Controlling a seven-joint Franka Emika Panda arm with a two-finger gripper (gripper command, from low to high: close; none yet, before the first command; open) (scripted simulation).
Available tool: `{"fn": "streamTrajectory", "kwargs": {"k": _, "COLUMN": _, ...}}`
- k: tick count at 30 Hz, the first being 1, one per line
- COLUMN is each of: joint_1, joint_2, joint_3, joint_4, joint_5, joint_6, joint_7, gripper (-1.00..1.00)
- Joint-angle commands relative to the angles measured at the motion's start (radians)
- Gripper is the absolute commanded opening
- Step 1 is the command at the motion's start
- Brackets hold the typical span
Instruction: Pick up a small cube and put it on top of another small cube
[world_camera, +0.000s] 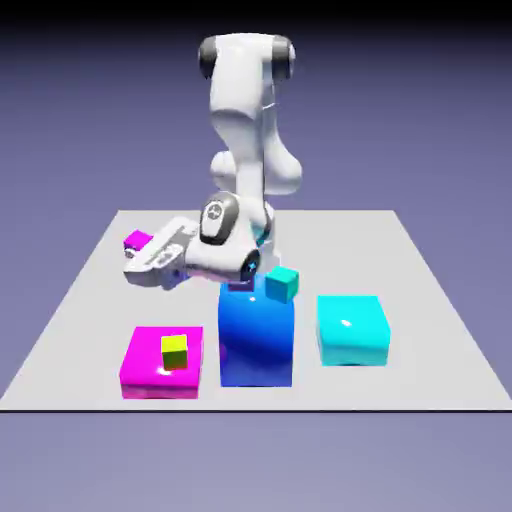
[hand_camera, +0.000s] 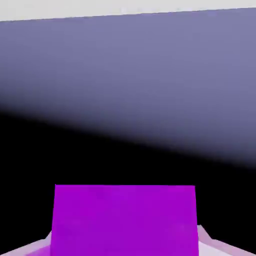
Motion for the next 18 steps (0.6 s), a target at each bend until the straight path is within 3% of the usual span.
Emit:
{"fn": "streamTrajectory", "kwargs": {"k": 1, "joint_1": 0.010, "joint_2": -0.022, "joint_3": 0.035, "joint_4": -0.008, "joint_5": 0.009, "joint_6": 0.019, "joint_7": 0.003, "gripper": -1.00}}
{"fn": "streamTrajectory", "kwargs": {"k": 9, "joint_1": 0.291, "joint_2": -0.195, "joint_3": 0.313, "joint_4": -0.079, "joint_5": 0.061, "joint_6": 0.166, "joint_7": 0.039, "gripper": -1.00}}
{"fn": "streamTrajectory", "kwargs": {"k": 14, "joint_1": 0.230, "joint_2": -0.137, "joint_3": 0.256, "joint_4": -0.119, "joint_5": -0.074, "joint_6": 0.247, "joint_7": 0.113, "gripper": -1.00}}
{"fn": "streamTrajectory", "kwargs": {"k": 15, "joint_1": 0.230, "joint_2": -0.137, "joint_3": 0.256, "joint_4": -0.119, "joint_5": -0.074, "joint_6": 0.247, "joint_7": 0.113, "gripper": 1.00}}
{"fn": "streamTrajectory", "kwargs": {"k": 18, "joint_1": 0.273, "joint_2": -0.178, "joint_3": 0.299, "joint_4": -0.094, "joint_5": 0.013, "joint_6": 0.193, "joint_7": 0.065, "gripper": 1.00}}
